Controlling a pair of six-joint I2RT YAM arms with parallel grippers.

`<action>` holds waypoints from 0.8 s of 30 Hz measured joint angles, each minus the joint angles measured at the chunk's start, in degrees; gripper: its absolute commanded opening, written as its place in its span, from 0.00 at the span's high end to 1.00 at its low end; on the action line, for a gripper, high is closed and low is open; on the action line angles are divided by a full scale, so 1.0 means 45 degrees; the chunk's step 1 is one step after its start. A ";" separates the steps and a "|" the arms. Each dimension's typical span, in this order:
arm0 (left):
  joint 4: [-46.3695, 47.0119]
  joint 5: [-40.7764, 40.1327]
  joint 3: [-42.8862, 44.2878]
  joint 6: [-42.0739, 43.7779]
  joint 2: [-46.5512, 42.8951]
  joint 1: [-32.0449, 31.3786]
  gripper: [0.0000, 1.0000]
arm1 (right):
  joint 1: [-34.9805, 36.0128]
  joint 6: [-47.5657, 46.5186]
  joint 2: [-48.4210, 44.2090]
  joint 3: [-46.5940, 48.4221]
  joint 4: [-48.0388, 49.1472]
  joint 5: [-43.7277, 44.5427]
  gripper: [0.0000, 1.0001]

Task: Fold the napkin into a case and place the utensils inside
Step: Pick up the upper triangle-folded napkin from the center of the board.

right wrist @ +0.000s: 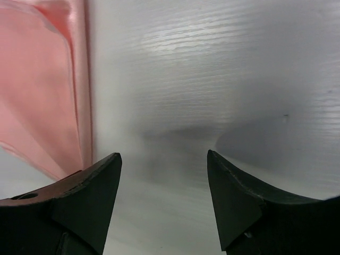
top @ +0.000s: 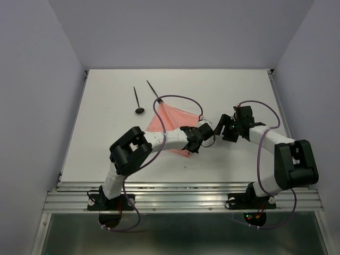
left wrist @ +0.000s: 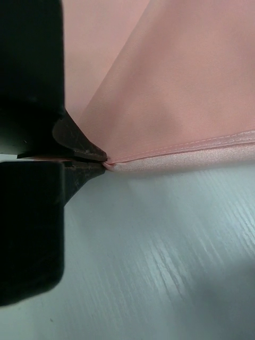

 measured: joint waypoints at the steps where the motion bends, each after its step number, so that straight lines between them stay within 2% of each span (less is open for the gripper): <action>1: 0.0097 0.0146 -0.0233 0.0092 -0.0185 0.0058 1.00 | 0.0044 0.0087 0.0044 -0.0015 0.0117 -0.0160 0.27; 9: 0.0748 0.1496 -0.1690 0.0457 -0.1520 0.0520 1.00 | 0.0257 0.1263 0.0466 -0.0044 0.1690 -0.1817 0.26; 20: 0.1452 0.2613 -0.1880 0.0505 -0.2118 0.0826 1.00 | 0.1214 0.2356 0.1996 0.0408 0.2880 -0.2501 0.26; 24: 0.1496 0.2769 -0.1909 0.0520 -0.2157 0.0845 1.00 | 0.1477 0.2846 0.2492 0.0418 0.3580 -0.2773 0.31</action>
